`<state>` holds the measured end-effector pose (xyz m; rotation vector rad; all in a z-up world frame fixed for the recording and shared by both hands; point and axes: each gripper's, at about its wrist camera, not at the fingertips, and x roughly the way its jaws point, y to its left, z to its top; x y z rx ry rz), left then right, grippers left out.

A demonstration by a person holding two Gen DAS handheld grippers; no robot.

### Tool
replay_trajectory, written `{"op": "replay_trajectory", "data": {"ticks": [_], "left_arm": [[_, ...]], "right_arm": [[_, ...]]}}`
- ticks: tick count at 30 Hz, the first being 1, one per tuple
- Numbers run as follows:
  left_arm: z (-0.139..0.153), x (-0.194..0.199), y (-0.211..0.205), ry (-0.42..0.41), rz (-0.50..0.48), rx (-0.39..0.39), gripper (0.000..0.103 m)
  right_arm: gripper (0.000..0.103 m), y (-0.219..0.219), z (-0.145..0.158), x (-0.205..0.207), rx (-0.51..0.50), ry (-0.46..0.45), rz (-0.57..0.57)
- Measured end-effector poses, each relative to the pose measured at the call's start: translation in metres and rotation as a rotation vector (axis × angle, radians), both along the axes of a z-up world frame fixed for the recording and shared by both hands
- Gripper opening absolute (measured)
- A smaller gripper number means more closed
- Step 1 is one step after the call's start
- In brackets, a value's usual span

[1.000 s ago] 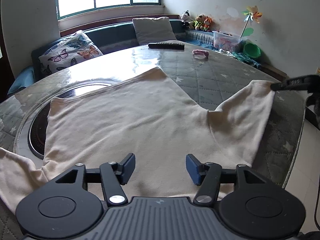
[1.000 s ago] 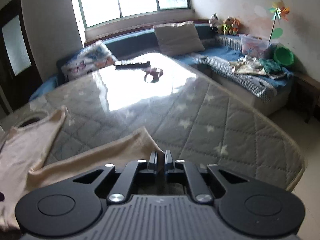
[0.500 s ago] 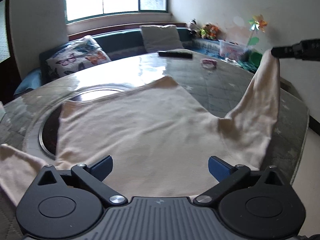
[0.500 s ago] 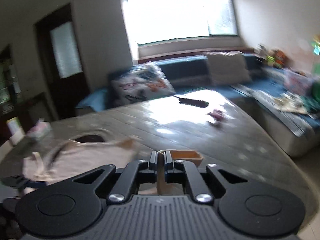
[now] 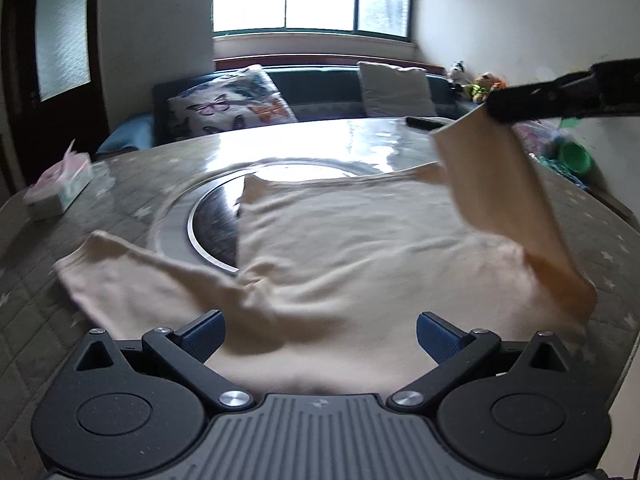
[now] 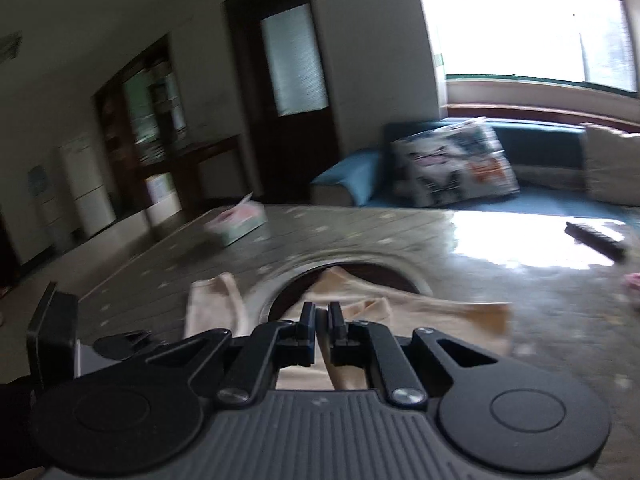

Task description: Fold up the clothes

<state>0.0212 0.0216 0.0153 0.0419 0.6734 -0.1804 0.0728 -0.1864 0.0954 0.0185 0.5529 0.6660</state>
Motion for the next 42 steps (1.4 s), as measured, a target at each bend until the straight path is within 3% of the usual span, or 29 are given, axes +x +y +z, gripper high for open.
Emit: {"op": "replay_trajectory", "data": {"ticks": [5,7,15,21,26,30,32,35,38,42], "left_arm": [[-0.003,-0.006,0.008,0.009,0.016,-0.001,0.103],[-0.002,-0.008,0.009,0.007,0.017,0.000,0.103],[0.004,-0.007,0.002,-0.031,-0.005,-0.005,0.101],[0.001,0.002,-0.014,-0.019,-0.063,-0.008,0.079],[-0.009,0.012,-0.022,0.028,-0.083,-0.005,0.046],[-0.012,0.016,-0.020,0.050,-0.077,-0.004,0.042],[-0.012,0.016,-0.019,0.055,-0.072,-0.007,0.033],[-0.013,0.016,-0.017,0.062,-0.066,-0.012,0.030],[-0.013,0.017,-0.016,0.063,-0.065,-0.014,0.015],[-0.009,0.015,-0.016,0.046,-0.066,-0.004,0.006]], "right_arm": [[0.014,0.043,-0.017,-0.001,-0.017,0.069,0.128],[0.024,0.049,-0.017,-0.004,-0.032,0.059,0.149],[0.034,0.003,-0.019,-0.009,-0.177,0.044,0.079],[0.034,-0.040,-0.048,-0.015,-0.288,0.138,0.012],[0.033,-0.057,-0.069,-0.019,-0.275,0.189,-0.031],[0.032,-0.061,-0.080,-0.013,-0.231,0.217,-0.051],[0.032,-0.063,-0.080,-0.010,-0.213,0.216,-0.056],[0.032,-0.070,-0.074,-0.002,-0.173,0.207,-0.085],[0.031,-0.075,-0.073,0.011,-0.156,0.209,-0.131],[0.026,-0.080,-0.078,0.030,-0.128,0.239,-0.176]]}}
